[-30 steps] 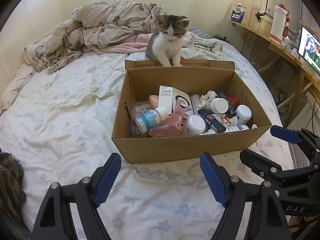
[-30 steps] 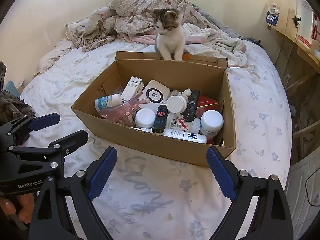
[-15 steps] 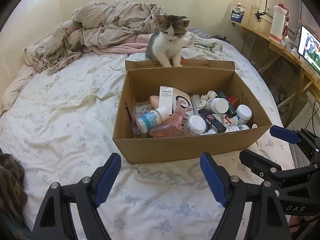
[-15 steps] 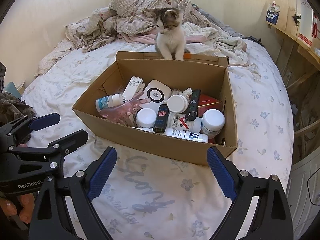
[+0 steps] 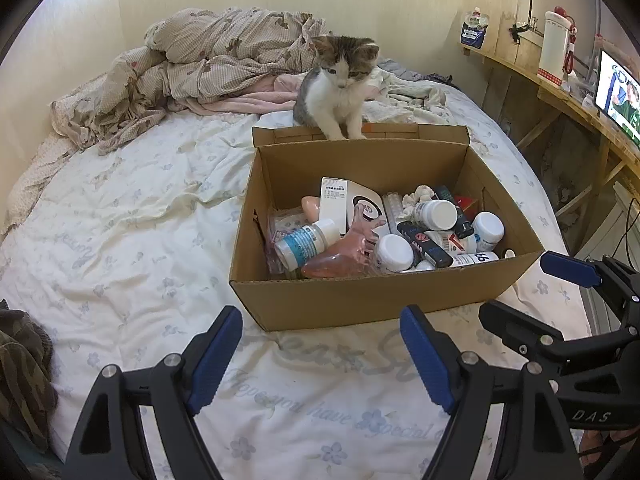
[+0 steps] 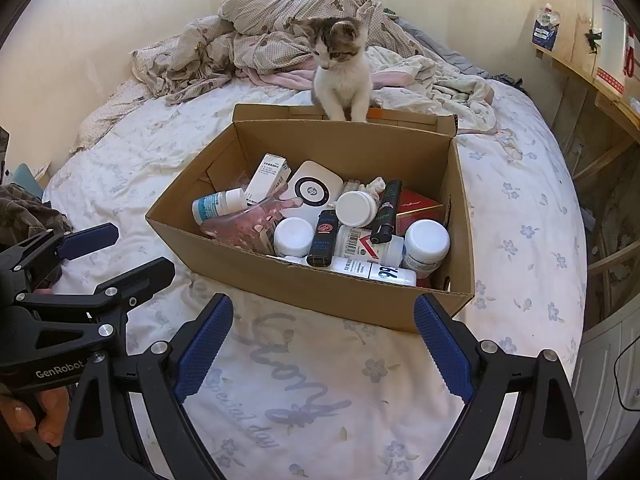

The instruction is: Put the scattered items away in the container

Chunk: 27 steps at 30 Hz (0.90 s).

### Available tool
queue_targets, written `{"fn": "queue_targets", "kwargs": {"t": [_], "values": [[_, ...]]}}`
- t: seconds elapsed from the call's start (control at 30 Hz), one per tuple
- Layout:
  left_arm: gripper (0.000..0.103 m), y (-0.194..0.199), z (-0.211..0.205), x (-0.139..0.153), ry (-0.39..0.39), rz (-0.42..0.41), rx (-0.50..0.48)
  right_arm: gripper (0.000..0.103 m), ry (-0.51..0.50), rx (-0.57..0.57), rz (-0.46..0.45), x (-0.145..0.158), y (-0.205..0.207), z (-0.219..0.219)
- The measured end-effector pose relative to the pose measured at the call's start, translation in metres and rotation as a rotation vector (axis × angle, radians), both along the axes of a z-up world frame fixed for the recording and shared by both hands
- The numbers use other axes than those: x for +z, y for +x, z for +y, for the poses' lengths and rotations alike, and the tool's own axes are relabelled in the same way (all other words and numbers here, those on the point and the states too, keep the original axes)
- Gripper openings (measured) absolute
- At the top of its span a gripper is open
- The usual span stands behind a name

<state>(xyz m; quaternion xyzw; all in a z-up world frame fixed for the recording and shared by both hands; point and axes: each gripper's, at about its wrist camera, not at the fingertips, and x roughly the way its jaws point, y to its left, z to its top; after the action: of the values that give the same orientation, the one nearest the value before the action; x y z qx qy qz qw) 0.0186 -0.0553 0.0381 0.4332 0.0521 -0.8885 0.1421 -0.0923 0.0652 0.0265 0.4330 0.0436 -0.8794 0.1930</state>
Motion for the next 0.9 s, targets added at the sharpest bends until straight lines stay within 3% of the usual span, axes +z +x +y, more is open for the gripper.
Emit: {"fn": "queue_targets", "kwargs": {"t": [0.47, 0.7, 0.9], "values": [[0.082, -0.0018, 0.0008, -0.0007, -0.006, -0.009, -0.004, 0.094, 0.004, 0.0, -0.008, -0.0012, -0.0005, -0.0006], [0.082, -0.0016, -0.0024, -0.004, 0.039, -0.019, -0.012, 0.094, 0.0, 0.006, -0.007, -0.0013, 0.0005, 0.0002], [0.082, 0.0, 0.0021, -0.0012, 0.006, -0.002, -0.02, 0.094, -0.008, 0.003, -0.017, -0.001, 0.0008, 0.0]]}}
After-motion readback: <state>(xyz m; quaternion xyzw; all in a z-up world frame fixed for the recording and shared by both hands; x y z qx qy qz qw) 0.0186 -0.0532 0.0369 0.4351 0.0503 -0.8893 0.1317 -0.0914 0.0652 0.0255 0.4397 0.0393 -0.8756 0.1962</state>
